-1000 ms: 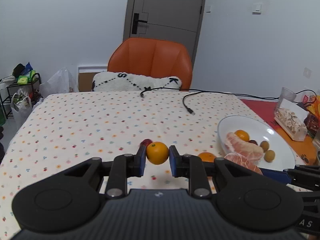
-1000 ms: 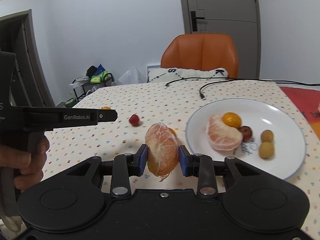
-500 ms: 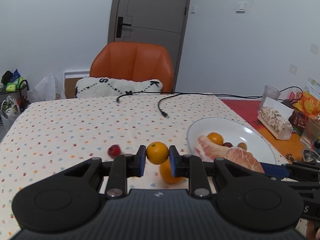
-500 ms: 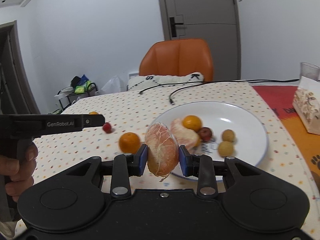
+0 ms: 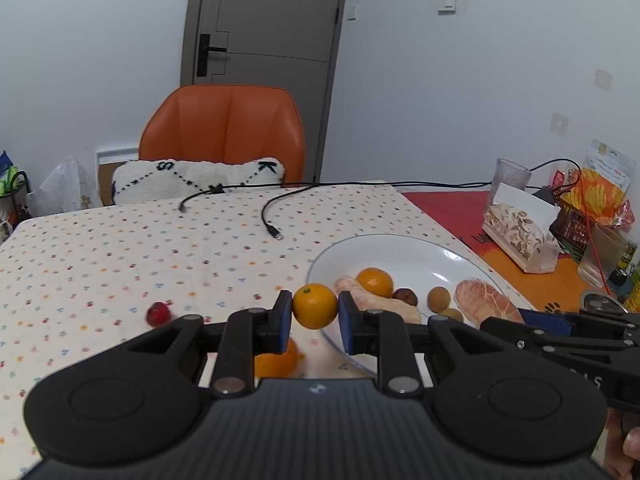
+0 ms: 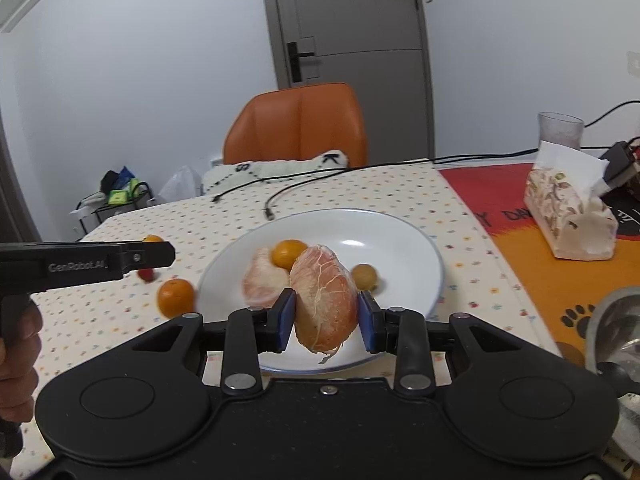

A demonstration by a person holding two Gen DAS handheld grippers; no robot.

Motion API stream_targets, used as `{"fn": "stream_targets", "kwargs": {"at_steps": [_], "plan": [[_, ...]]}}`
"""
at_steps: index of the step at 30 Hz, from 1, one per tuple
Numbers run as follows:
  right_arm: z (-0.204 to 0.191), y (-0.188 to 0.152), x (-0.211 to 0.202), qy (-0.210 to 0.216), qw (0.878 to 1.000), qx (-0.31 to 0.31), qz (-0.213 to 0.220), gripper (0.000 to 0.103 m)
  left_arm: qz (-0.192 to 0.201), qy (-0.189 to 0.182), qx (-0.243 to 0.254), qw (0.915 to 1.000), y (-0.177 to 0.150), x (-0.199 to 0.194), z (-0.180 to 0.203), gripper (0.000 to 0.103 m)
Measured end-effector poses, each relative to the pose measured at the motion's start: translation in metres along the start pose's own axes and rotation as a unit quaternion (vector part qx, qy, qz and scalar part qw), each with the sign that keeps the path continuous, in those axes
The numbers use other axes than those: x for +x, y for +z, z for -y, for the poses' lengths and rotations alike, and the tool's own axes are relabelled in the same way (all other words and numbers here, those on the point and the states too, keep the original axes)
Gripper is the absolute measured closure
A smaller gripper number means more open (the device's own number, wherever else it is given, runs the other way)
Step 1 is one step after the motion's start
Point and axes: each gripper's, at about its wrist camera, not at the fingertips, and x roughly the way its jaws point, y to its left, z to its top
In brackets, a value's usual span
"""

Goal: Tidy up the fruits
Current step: 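Carry the pomelo segment and tangerine over the white bowl, then open both grippers to release the pomelo segment and tangerine into the bowl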

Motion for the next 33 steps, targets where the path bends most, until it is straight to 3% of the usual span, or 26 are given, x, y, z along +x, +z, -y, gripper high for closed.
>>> {"fn": "stream_targets", "kwargs": {"at_steps": [21, 27, 30, 33], "plan": [[0.037, 0.01, 0.035, -0.037, 0.999, 0.015, 0.004, 0.071, -0.027, 0.001, 0.017, 0.9995, 0.002, 0.044, 0.021, 0.08], [0.04, 0.016, 0.035, -0.045, 0.999, 0.018, 0.02, 0.071, -0.033, 0.026, 0.013, 0.999, 0.001, 0.046, 0.015, 0.071], [0.039, 0.018, 0.035, -0.045, 0.998, 0.021, 0.025, 0.067, -0.032, 0.036, 0.011, 0.9988, 0.002, 0.043, 0.01, 0.056], [0.036, 0.017, 0.03, -0.051, 0.998, 0.022, 0.039, 0.053, -0.025, 0.044, 0.01, 0.9987, 0.002, 0.037, 0.006, 0.041]]}}
